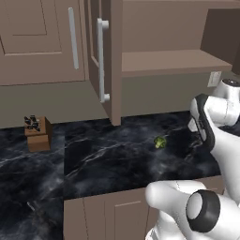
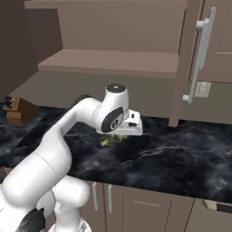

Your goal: Pick the cucumber, broccoli from the counter and place them in the cabinet. Then close the cabinet.

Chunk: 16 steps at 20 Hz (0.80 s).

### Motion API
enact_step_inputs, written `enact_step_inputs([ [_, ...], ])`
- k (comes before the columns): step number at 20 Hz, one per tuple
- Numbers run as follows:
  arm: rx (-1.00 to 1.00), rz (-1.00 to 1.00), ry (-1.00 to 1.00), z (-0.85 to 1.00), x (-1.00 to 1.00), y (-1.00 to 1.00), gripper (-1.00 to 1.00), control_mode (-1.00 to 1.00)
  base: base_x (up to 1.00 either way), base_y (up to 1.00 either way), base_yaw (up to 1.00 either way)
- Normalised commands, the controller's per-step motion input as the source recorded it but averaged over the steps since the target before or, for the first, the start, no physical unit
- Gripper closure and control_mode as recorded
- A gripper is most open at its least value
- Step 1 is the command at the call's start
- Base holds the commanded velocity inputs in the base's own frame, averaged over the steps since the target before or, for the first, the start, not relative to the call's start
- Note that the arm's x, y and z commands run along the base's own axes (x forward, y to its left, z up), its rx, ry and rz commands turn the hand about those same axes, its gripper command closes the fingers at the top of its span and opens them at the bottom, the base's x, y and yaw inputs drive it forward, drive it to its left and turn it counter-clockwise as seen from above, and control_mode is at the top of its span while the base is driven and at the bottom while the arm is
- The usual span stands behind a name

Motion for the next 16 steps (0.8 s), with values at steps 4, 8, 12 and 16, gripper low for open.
enact_step_inputs([
  [4,-0.07,-0.08,-0.24,1.00,-0.35,0.39,1.00,-1.00,0.00,0.00,0.00],
  [8,-0.02,-0.14,-0.10,1.00,-0.21,0.34,1.00,-1.00,0.00,0.00,0.00],
  [12,-0.03,-0.15,-0.20,1.00,-0.18,0.27,1.00,-1.00,0.00,0.00,0.00],
  [16,-0.01,-0.20,-0.25,0.86,-0.04,0.13,1.00,-1.00,0.00,0.00,0.00],
])
